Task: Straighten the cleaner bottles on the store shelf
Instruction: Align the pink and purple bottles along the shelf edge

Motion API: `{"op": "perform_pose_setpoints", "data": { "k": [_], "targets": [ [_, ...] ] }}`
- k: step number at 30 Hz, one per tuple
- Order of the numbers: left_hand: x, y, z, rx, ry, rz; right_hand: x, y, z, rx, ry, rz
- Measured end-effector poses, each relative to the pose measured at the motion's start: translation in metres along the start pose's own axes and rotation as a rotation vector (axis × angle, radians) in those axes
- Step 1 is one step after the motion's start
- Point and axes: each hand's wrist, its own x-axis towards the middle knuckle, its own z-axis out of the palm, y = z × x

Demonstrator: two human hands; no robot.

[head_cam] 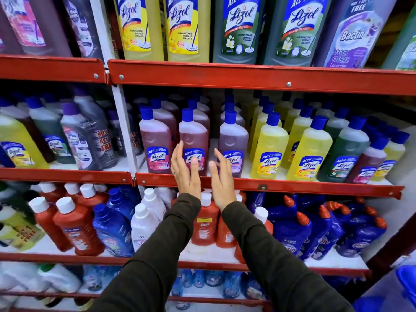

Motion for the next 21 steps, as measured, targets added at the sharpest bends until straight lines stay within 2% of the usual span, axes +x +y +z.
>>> {"op": "perform_pose_setpoints", "data": {
  "k": [8, 21],
  "targets": [
    [0.017, -0.001, -0.011, -0.131, -0.182, -0.255, 0.007, -0.009, 0.018, 0.009, -0.151, 0.176],
    [0.013, 0.001, -0.018, -0.03, -0.233, -0.151, 0.008, -0.009, 0.015, -0.028, -0.129, 0.188]
  ]
}}
